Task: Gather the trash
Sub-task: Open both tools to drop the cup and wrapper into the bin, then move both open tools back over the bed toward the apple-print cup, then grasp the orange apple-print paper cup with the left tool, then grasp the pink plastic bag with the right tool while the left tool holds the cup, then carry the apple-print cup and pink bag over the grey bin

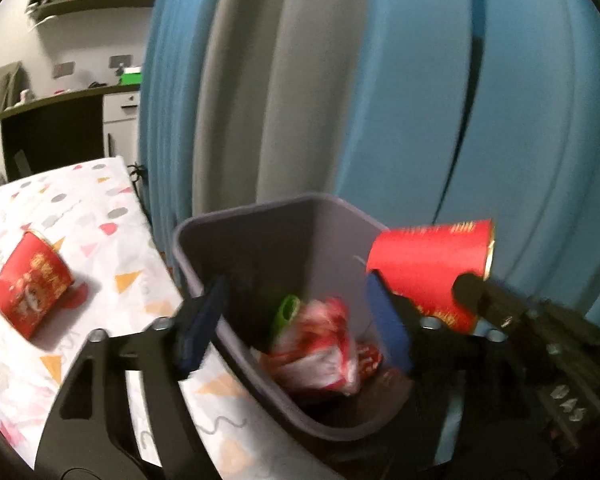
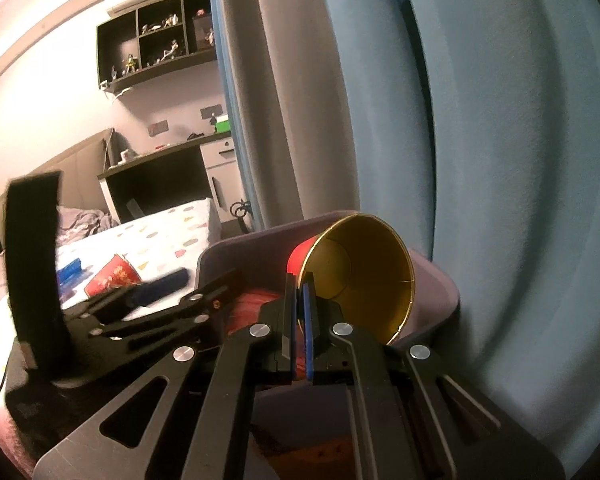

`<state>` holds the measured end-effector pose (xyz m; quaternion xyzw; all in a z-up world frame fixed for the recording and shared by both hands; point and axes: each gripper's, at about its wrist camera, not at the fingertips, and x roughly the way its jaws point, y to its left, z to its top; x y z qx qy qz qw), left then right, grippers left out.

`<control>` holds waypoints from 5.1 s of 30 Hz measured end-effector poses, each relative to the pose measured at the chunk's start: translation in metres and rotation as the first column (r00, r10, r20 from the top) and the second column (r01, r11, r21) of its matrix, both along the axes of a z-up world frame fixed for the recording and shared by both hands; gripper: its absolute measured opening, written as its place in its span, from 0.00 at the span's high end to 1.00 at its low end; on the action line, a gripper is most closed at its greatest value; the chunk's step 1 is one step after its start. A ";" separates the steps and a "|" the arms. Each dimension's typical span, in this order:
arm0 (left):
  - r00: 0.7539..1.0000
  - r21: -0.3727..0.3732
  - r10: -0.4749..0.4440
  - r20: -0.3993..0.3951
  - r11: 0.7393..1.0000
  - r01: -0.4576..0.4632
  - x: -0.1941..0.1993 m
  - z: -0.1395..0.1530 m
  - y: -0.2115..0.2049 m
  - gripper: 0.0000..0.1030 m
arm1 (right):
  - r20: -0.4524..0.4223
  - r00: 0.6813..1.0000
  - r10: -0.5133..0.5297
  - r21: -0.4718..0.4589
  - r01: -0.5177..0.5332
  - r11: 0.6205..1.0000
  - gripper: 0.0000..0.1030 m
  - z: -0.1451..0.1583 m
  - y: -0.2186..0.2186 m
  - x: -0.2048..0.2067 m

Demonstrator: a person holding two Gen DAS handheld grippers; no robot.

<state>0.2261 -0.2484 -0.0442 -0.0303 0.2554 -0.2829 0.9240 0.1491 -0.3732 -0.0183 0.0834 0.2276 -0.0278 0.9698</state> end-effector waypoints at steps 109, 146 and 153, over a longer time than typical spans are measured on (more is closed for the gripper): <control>0.549 0.124 0.830 -0.104 0.558 -0.820 0.037 -0.008 0.497 0.12 | -0.171 0.846 0.505 -0.013 -0.515 0.857 0.67 -0.018 0.362 0.119; 0.726 0.121 0.687 -0.022 0.723 -0.680 -0.032 0.042 0.395 0.43 | -0.032 0.873 0.487 0.033 -0.486 0.874 0.67 0.034 0.284 0.054; 0.747 0.084 0.665 0.004 0.744 -0.663 -0.075 0.053 0.357 0.43 | 0.003 0.881 0.473 0.036 -0.472 0.881 0.67 0.041 0.252 0.010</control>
